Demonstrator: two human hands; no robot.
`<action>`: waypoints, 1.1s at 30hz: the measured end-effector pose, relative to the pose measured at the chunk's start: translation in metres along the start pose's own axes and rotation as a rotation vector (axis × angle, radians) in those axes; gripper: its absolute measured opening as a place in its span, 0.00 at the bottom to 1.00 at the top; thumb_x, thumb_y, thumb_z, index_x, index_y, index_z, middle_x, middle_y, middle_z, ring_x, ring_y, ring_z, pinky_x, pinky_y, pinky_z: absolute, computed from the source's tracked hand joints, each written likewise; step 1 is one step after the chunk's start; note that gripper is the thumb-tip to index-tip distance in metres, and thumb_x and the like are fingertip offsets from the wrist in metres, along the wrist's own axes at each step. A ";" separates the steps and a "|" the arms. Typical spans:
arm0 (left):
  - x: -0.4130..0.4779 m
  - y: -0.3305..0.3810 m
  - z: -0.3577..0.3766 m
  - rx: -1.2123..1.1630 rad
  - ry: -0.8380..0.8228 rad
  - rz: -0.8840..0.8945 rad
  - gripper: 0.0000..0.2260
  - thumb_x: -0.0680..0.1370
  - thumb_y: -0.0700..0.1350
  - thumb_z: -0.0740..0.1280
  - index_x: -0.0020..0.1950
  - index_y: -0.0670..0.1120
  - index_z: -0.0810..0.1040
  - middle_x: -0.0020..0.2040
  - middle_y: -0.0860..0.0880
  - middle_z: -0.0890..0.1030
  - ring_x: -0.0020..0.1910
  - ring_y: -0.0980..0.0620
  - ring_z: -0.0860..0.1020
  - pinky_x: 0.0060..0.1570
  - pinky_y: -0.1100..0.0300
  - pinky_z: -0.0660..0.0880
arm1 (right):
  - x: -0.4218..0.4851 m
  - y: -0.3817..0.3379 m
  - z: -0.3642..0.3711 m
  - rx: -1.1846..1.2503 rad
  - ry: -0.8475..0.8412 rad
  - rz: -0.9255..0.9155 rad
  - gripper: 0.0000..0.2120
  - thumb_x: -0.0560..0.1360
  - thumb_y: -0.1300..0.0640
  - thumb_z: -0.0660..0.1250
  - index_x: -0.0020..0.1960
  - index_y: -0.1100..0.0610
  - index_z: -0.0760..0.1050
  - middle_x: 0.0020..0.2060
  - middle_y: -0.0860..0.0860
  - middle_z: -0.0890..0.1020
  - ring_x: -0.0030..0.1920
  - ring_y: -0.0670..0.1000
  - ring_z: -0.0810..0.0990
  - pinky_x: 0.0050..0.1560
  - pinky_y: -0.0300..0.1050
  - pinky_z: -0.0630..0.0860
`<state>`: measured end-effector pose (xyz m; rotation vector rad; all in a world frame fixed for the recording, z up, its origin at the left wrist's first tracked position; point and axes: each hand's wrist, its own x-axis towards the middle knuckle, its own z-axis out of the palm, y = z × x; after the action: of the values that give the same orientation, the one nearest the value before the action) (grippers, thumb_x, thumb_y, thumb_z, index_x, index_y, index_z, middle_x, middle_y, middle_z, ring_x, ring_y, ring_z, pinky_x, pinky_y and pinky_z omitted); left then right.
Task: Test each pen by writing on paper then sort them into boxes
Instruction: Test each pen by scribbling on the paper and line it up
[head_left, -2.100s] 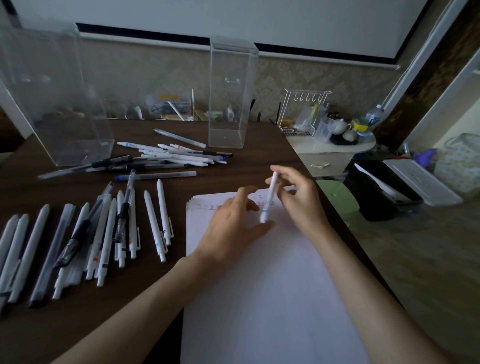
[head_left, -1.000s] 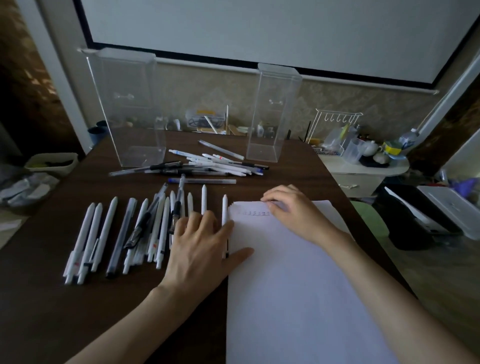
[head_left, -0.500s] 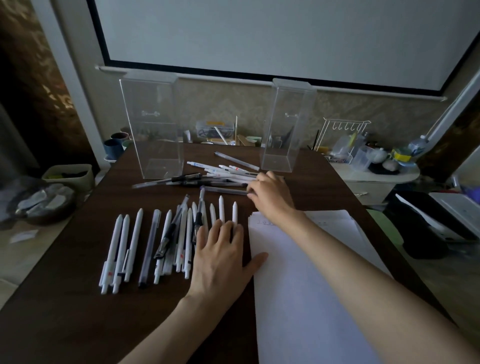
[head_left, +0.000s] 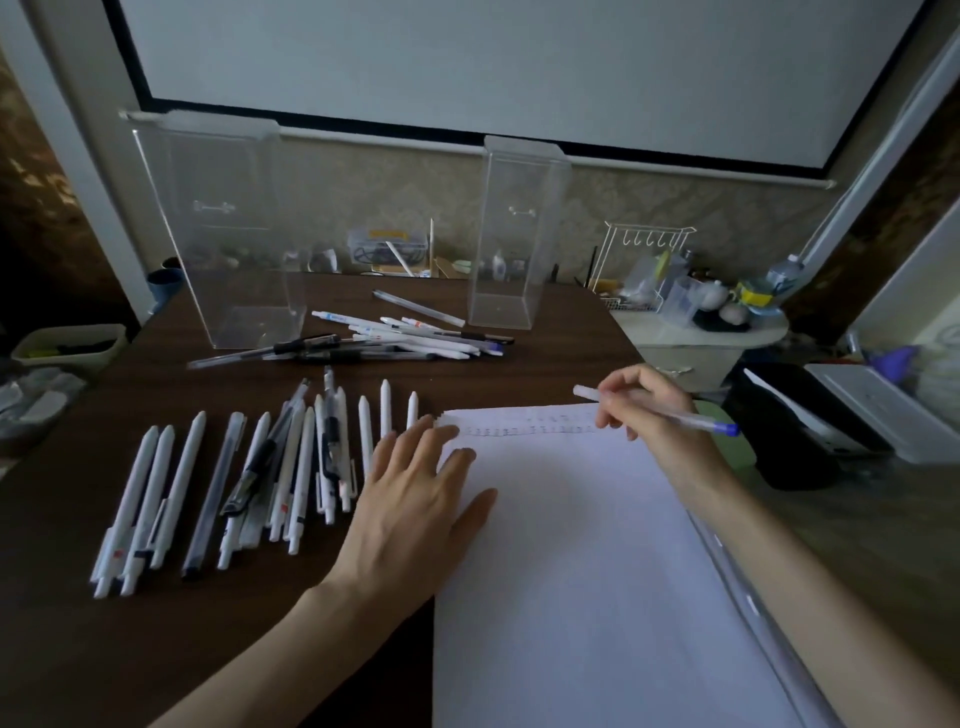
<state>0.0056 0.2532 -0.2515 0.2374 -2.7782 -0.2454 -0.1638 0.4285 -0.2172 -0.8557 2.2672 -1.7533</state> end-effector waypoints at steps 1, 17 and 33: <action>0.002 0.006 0.002 -0.019 0.018 0.032 0.22 0.76 0.59 0.54 0.56 0.47 0.79 0.60 0.45 0.77 0.63 0.42 0.73 0.61 0.47 0.69 | -0.003 0.006 -0.001 0.072 0.010 0.012 0.08 0.71 0.54 0.62 0.42 0.59 0.74 0.31 0.51 0.80 0.34 0.47 0.74 0.34 0.35 0.67; 0.048 0.050 0.033 -0.265 0.099 0.220 0.14 0.78 0.51 0.55 0.46 0.45 0.76 0.38 0.50 0.77 0.36 0.48 0.75 0.34 0.61 0.65 | -0.012 0.017 -0.004 0.296 -0.161 0.066 0.19 0.71 0.42 0.63 0.32 0.56 0.70 0.23 0.53 0.73 0.27 0.50 0.70 0.33 0.44 0.63; 0.043 0.051 0.029 -0.363 0.009 0.228 0.16 0.77 0.63 0.46 0.54 0.56 0.65 0.32 0.48 0.78 0.31 0.42 0.76 0.28 0.59 0.62 | -0.017 0.017 0.004 0.323 -0.328 0.092 0.12 0.68 0.51 0.68 0.31 0.53 0.68 0.26 0.55 0.72 0.27 0.48 0.71 0.29 0.37 0.66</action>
<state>-0.0510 0.2989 -0.2548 -0.1666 -2.6585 -0.6750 -0.1539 0.4371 -0.2378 -0.8788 1.7320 -1.7250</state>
